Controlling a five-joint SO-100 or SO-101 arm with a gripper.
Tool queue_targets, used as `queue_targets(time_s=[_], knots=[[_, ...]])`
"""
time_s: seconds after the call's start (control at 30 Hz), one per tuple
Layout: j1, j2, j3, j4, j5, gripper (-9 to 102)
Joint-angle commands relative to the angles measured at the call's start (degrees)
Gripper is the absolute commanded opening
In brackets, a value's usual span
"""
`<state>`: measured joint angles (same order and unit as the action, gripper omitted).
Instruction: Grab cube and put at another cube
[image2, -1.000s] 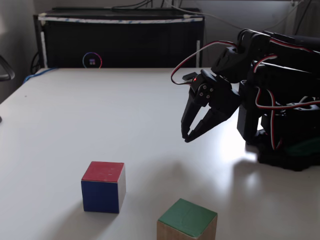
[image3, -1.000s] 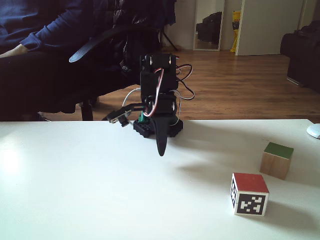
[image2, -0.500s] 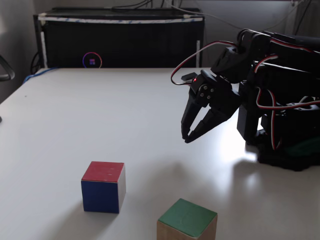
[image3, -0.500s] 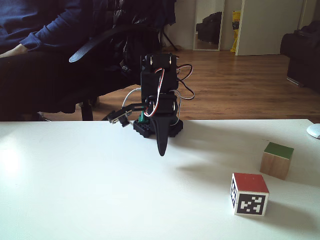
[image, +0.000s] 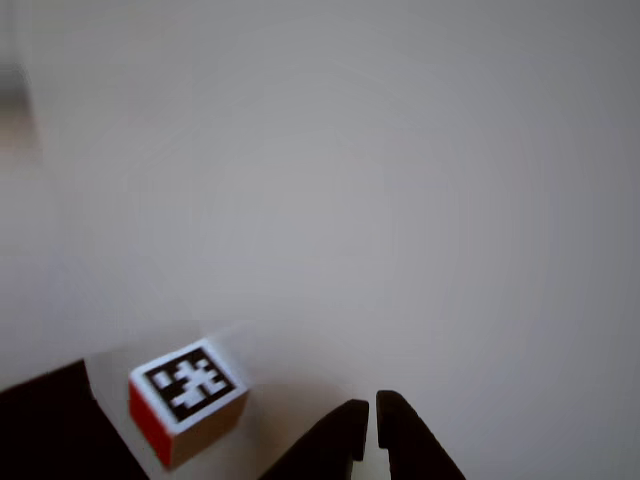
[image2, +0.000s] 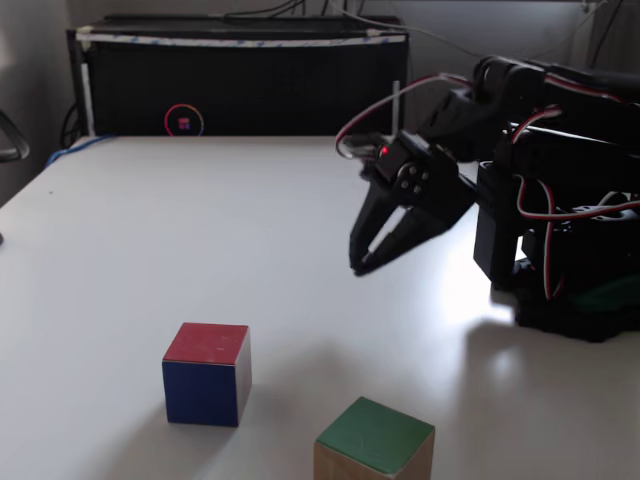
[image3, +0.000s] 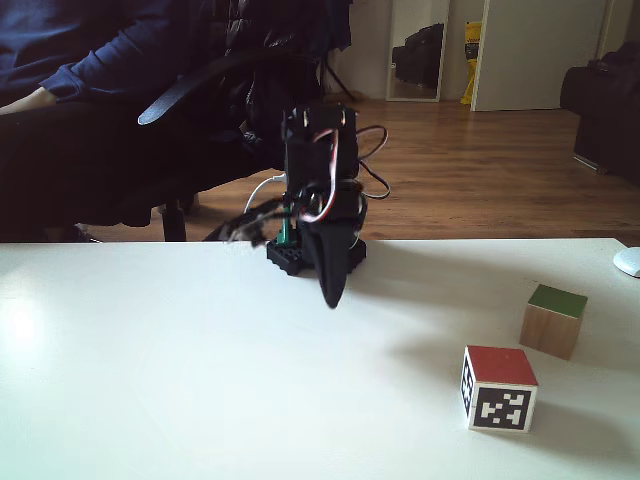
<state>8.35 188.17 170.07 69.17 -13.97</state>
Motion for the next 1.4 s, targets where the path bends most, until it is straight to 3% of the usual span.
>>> queue_targets(time_s=[0.0, 0.2, 0.37, 0.67, 0.83, 1.17, 1.37], knots=[[-3.43, 0.00, -7.47, -0.62, -7.56, 0], [-14.24, -19.69, -25.31, 1.41, -12.57, 3], [-17.14, -45.18, -42.71, 4.83, -15.64, 9], [-29.88, -67.94, -60.64, 13.36, -14.85, 22], [-33.49, -79.80, -67.76, 14.15, -14.68, 26], [-42.10, -104.33, -83.76, 13.71, -3.43, 32], [-45.53, -109.34, -88.77, 13.36, 3.25, 32]])
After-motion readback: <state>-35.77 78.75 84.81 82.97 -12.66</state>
